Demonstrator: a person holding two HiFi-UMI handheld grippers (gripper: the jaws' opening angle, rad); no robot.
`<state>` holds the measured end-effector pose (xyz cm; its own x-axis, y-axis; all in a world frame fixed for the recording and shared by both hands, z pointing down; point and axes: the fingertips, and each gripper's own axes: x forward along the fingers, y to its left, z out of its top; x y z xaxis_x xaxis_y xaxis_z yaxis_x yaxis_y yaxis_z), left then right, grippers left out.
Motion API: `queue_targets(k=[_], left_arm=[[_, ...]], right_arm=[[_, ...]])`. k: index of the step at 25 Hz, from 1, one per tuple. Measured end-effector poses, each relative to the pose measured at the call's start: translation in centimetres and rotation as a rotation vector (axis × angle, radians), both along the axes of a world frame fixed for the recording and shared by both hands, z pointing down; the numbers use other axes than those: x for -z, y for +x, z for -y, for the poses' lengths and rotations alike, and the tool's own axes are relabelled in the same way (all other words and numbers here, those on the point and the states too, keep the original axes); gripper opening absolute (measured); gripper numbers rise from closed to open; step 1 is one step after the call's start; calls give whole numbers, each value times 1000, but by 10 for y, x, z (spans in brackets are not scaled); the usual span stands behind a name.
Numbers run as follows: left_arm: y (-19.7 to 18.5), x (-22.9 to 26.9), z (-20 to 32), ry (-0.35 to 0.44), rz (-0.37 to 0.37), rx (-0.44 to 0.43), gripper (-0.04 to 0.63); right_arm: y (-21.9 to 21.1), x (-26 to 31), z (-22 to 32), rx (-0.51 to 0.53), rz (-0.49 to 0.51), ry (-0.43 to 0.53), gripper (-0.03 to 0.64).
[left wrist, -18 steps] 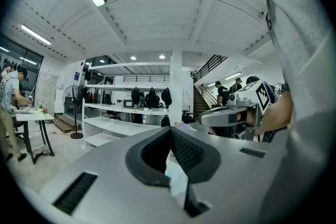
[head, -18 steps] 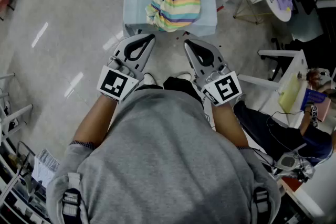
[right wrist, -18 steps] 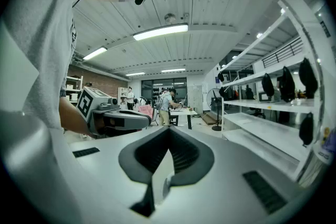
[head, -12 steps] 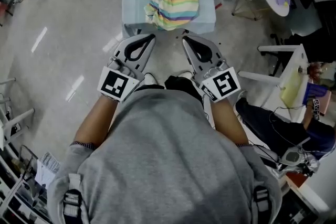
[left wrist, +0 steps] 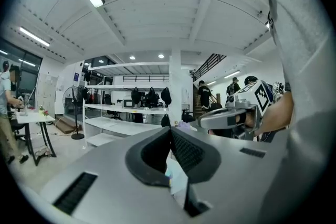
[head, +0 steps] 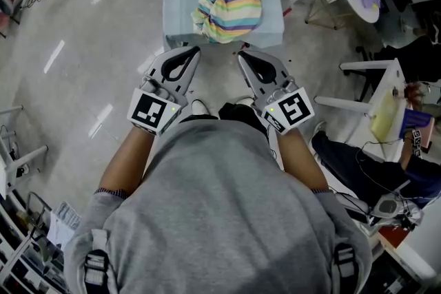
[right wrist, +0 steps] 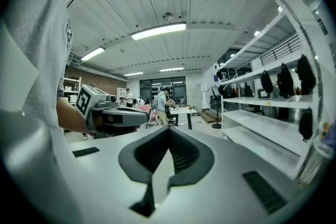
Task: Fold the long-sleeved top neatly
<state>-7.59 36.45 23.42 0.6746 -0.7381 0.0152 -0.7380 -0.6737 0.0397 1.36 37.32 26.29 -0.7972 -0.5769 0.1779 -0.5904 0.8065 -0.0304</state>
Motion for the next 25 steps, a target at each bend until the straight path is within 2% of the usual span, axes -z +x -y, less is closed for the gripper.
queue_targets(k=[8,9,13,15,18,21,25], left_arm=[[0,8,-5,-3,-13,6,20],[-1,7,-6,-10,-9,9,25],[1,3,-8,-12,-24,-23,207],[0,1,-9,-14,-32,-29,272],[-5,-1,-11,-20,-41,-35,302],[-5,5,-11,-41,-34,-27,313],[-12,1,-13,-36,-6,2,313]], right_arm=[[5,0,-1,5,-19,-12,9],[5,1,-1,1,-19,-6,36],[4,0,-1,20,-6,-10,241],[1,0,-4,40,-6,-13,314],[-3,-3,-7,53,-16,-22,403],[-3,-4,-5,43,-23,-29,443],[-1,-4,-6,28,-32,-24,449]])
